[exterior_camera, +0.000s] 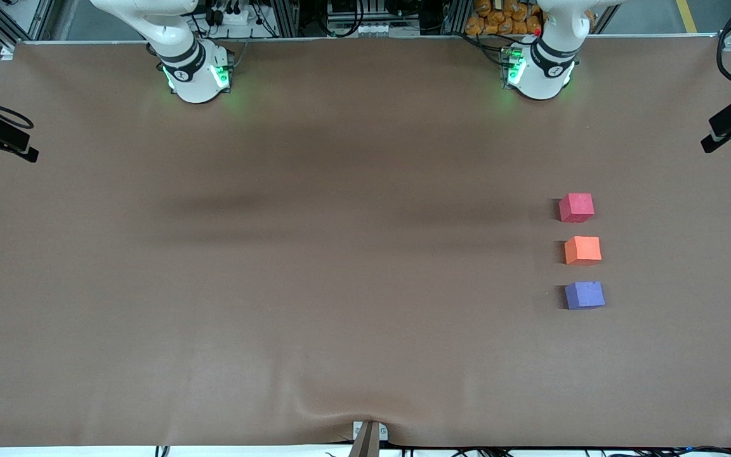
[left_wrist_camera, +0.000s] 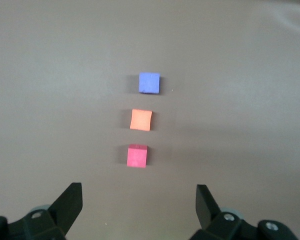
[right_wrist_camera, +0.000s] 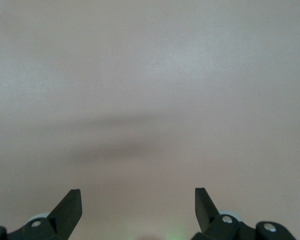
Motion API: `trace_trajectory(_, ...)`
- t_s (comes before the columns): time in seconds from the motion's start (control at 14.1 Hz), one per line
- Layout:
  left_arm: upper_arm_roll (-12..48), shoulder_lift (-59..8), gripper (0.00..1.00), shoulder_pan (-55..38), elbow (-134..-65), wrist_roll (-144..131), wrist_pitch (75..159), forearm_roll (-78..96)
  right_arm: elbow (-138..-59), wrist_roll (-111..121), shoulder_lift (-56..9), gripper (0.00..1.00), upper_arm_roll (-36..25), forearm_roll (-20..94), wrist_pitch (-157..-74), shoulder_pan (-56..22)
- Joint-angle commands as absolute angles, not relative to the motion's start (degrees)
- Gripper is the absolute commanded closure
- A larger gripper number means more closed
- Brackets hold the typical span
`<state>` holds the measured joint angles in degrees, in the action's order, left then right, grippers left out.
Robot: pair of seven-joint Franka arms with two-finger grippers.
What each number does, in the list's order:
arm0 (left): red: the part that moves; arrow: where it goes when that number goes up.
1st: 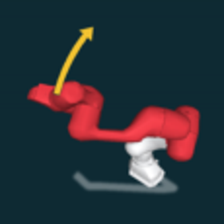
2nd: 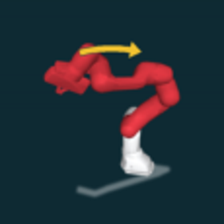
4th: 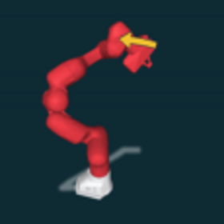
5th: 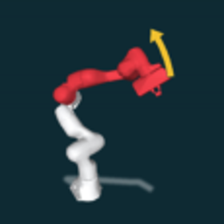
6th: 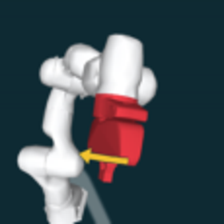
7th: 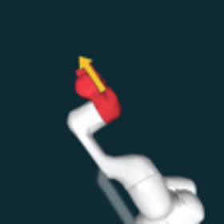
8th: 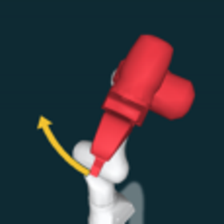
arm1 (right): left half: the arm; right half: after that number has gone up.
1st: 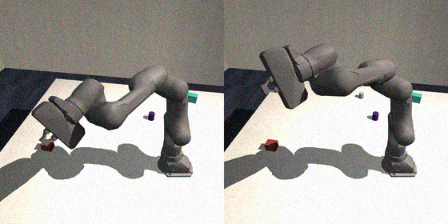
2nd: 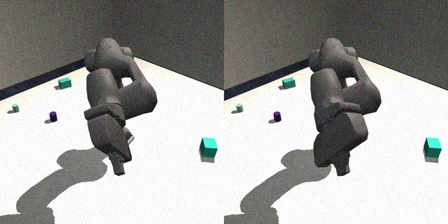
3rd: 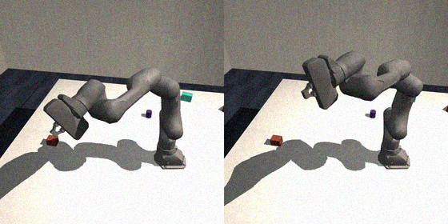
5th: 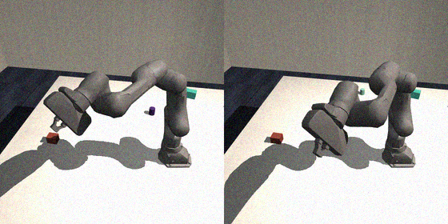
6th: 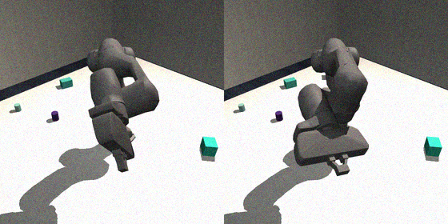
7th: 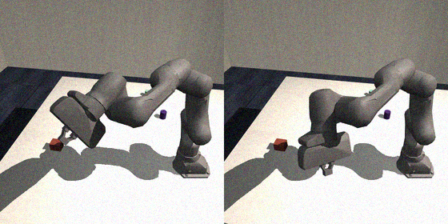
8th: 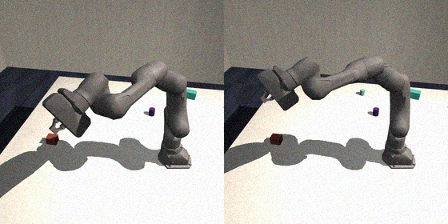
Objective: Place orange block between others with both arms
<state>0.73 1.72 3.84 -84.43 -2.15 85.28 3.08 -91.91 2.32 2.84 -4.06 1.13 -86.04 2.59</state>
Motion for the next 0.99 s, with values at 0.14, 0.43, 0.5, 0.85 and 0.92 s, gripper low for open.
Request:
trace_trajectory(0.14, -5.36, 4.12, 0.00, -2.99, -88.23, -3.08, 83.76, 3.43, -90.53, 1.41, 1.85, 0.00, -3.87, 0.88, -85.69, 2.46)
trace_trajectory(0.43, -4.92, 7.38, 0.00, -3.08, -90.70, -2.90, 82.97, 1.24, -90.53, 1.41, 1.85, 0.00, -3.87, 0.88, -85.78, 2.46)
trace_trajectory(0.5, -4.66, 7.64, 0.00, -3.16, -90.79, -2.73, 82.71, 1.14, -90.53, 1.41, 1.85, 0.00, -3.87, 0.88, -85.78, 2.46)
trace_trajectory(0.85, -0.27, 7.12, 0.00, -2.81, -90.09, -2.90, 82.70, -4.04, -90.53, 1.41, 1.85, 0.00, -3.87, 0.88, -85.78, 2.37)
trace_trajectory(0.92, -0.18, 7.12, 0.00, -2.90, -90.09, -2.90, 82.79, -3.96, -90.53, 1.41, 1.85, 0.00, -3.87, 0.88, -85.78, 2.46)
